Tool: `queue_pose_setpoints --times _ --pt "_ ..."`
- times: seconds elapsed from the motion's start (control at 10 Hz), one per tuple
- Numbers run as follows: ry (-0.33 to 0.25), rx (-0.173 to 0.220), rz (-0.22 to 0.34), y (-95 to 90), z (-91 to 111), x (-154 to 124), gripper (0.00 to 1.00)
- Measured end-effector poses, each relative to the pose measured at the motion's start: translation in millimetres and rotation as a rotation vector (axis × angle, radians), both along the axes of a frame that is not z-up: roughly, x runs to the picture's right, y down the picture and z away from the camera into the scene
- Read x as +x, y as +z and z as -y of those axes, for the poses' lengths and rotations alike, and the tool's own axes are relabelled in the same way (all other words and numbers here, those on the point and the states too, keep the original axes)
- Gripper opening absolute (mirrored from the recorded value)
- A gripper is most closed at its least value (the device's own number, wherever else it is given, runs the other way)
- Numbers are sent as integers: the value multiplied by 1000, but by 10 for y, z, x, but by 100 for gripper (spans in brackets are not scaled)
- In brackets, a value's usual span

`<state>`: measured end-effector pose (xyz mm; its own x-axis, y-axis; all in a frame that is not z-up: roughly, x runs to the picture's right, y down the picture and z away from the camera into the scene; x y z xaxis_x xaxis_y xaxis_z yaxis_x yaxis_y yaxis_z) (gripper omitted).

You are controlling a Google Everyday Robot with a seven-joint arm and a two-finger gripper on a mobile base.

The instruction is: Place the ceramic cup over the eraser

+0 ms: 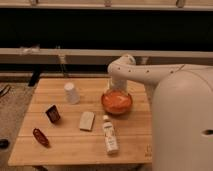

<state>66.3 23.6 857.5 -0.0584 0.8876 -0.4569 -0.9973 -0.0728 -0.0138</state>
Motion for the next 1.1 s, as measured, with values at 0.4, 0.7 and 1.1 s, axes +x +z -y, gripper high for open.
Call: queue_pose_setpoints --times 0.4,0.7,1.1 --pt "0 0 0 0 0 0 80" --pt "0 0 0 0 0 0 80" --pt "-6 10 9 -9 41 -26 80"
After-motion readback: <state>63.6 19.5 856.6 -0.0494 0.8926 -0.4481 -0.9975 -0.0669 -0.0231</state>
